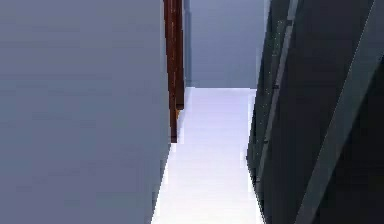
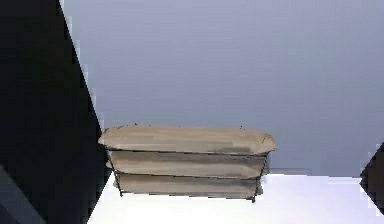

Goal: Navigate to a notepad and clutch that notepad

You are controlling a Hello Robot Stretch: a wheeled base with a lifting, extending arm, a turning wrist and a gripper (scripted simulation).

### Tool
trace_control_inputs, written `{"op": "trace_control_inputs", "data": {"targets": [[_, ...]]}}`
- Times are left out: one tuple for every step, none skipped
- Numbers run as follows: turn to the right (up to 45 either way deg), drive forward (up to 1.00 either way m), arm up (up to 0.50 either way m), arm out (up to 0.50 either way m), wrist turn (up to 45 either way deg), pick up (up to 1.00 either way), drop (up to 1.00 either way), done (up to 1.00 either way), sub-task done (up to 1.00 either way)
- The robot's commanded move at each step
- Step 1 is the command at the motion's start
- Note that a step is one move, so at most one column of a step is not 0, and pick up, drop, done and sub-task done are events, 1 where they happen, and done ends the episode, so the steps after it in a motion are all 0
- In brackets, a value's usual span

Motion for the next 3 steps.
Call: {"op": "trace_control_inputs", "data": {"targets": [[0.0, 1.0, 0.0, 0.0, 0.0, 0.0, 0.0, 0.0, 0.0], [0.0, 0.95, 0.0, 0.0, 0.0, 0.0, 0.0, 0.0, 0.0], [30.0, 0.0, 0.0, 0.0, 0.0, 0.0, 0.0, 0.0, 0.0]]}}
